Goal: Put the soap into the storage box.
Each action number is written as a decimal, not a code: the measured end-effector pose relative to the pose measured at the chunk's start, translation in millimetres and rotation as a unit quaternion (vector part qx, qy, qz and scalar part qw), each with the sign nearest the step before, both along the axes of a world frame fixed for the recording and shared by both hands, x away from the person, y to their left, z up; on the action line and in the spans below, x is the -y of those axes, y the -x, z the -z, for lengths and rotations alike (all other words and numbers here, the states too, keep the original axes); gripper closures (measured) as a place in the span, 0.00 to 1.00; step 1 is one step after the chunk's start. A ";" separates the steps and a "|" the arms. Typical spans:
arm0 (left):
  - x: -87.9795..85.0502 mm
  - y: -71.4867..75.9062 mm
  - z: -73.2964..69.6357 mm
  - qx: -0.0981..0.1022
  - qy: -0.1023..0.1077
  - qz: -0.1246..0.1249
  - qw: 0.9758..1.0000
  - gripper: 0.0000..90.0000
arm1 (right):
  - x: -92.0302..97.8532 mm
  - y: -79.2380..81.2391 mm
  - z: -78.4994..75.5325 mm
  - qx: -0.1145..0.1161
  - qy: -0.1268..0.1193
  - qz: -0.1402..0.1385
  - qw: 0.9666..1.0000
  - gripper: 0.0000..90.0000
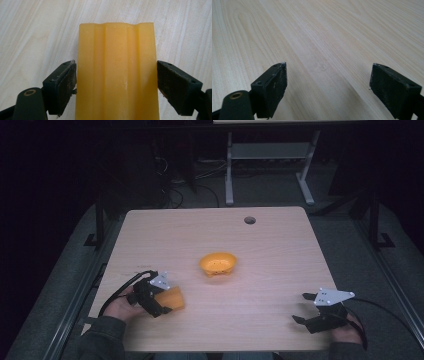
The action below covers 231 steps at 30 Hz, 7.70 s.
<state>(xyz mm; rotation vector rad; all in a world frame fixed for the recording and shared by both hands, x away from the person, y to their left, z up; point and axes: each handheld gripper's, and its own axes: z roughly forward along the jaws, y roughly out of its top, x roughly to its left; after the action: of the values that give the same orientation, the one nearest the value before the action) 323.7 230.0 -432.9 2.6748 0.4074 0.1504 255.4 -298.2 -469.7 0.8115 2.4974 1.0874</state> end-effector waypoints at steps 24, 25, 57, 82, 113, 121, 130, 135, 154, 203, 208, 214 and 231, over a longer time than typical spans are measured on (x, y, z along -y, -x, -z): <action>5.4 -2.2 9.3 -0.007 -0.018 0.006 1.000 0.22 | 0.4 0.6 0.0 0.000 0.001 0.000 1.000 0.16; 5.5 -2.0 9.3 -0.007 -0.018 0.006 1.000 0.22 | 0.5 0.8 0.0 0.001 0.001 0.000 1.000 0.16; 12.7 6.8 -13.2 0.008 -0.014 0.025 1.000 0.23 | 4.9 3.7 -2.4 0.008 -0.010 0.008 1.000 0.16; 12.4 -11.0 -33.7 -0.004 0.004 0.031 1.000 0.23 | 8.4 3.8 -1.9 0.011 -0.020 0.010 1.000 0.16; 32.4 -38.4 -59.3 0.005 -0.004 0.058 0.998 0.23 | 12.2 4.8 -2.6 0.014 -0.023 0.016 1.000 0.15; 37.8 -45.5 -63.7 0.005 -0.007 0.065 0.998 0.23 | 12.8 4.1 -2.2 0.013 -0.022 0.015 1.000 0.16; 44.4 -54.7 -71.9 0.009 -0.002 0.073 0.997 0.23 | 12.2 3.8 -2.3 0.013 -0.022 0.015 1.000 0.16; 50.0 -61.3 -77.4 0.011 -0.003 0.077 0.997 0.23 | 13.2 3.8 -2.3 0.014 -0.022 0.015 1.000 0.16; 75.0 -85.6 -85.9 0.008 -0.002 0.099 0.995 0.23 | 13.3 2.0 -1.8 0.013 -0.021 0.013 1.000 0.16; 153.0 -132.4 -79.1 0.001 -0.002 0.165 0.986 0.23 | 18.9 5.9 -3.6 0.017 -0.028 0.035 0.999 0.16; 156.9 -136.0 -71.6 -0.008 -0.007 0.163 0.987 0.23 | 18.6 6.0 -3.4 0.016 -0.028 0.034 0.999 0.16; 159.1 -140.7 -62.8 -0.016 -0.016 0.161 0.987 0.23 | 18.2 5.6 -3.0 0.016 -0.025 0.032 0.999 0.16; 167.4 -145.8 -47.7 -0.032 -0.019 0.177 0.983 0.23 | 16.6 5.1 -1.8 0.011 -0.025 0.024 0.999 0.16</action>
<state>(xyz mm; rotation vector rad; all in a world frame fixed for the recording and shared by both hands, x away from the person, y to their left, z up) 469.5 62.6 -385.2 2.7441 -0.0585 -0.0345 250.4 -314.9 -467.8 0.8658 2.4283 1.1413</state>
